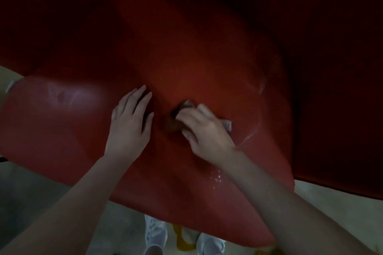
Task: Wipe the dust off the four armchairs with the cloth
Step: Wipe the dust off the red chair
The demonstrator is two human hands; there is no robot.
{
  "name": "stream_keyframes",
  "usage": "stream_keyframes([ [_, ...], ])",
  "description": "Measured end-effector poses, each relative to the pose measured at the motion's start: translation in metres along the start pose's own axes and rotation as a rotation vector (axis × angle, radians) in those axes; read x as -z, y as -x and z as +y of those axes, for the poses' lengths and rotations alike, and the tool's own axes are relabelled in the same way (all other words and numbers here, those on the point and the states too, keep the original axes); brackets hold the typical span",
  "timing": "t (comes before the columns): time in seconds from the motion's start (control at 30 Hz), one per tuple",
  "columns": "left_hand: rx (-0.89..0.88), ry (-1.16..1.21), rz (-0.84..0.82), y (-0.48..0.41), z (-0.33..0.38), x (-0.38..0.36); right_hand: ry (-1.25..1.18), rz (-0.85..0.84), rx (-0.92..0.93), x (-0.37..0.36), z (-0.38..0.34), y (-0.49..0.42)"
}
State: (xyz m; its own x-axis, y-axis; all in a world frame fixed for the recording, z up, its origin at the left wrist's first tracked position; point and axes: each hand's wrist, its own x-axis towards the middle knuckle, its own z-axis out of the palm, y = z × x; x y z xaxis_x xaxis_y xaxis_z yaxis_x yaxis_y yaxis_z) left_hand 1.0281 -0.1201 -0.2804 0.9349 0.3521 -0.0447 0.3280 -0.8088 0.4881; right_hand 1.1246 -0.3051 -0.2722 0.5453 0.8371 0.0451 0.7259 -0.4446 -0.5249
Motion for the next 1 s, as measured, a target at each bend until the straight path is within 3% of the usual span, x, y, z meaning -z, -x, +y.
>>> stream_keyframes([
  [0.13, -0.012, -0.015, -0.039, 0.002, 0.002, 0.002, 0.042, -0.175, 0.140, 0.017, 0.023, 0.052],
  [0.2, -0.019, -0.024, -0.053, 0.004, 0.004, 0.001, 0.041, -0.075, 0.003, 0.029, 0.042, 0.064],
  [0.33, -0.022, -0.030, -0.075, 0.007, 0.016, -0.006, 0.026, 0.218, -0.487, 0.034, 0.059, 0.050],
  [0.57, -0.056, -0.019, -0.112, 0.006, 0.056, -0.023, -0.072, 0.127, -0.344, 0.022, 0.023, 0.085],
  [0.7, -0.033, -0.045, -0.153, 0.006, 0.073, -0.030, -0.038, 0.284, -0.557, 0.032, 0.051, 0.111],
  [0.83, 0.027, -0.028, -0.157, 0.006, 0.081, -0.033, -0.075, 0.456, -0.809, 0.042, 0.078, 0.082],
  [0.9, 0.027, -0.030, -0.163, 0.006, 0.081, -0.033, -0.078, 0.480, -0.790, 0.040, 0.078, 0.062],
  [1.0, 0.048, -0.030, -0.180, 0.004, 0.083, -0.031, -0.038, 0.352, -0.546, 0.030, 0.057, 0.055],
])
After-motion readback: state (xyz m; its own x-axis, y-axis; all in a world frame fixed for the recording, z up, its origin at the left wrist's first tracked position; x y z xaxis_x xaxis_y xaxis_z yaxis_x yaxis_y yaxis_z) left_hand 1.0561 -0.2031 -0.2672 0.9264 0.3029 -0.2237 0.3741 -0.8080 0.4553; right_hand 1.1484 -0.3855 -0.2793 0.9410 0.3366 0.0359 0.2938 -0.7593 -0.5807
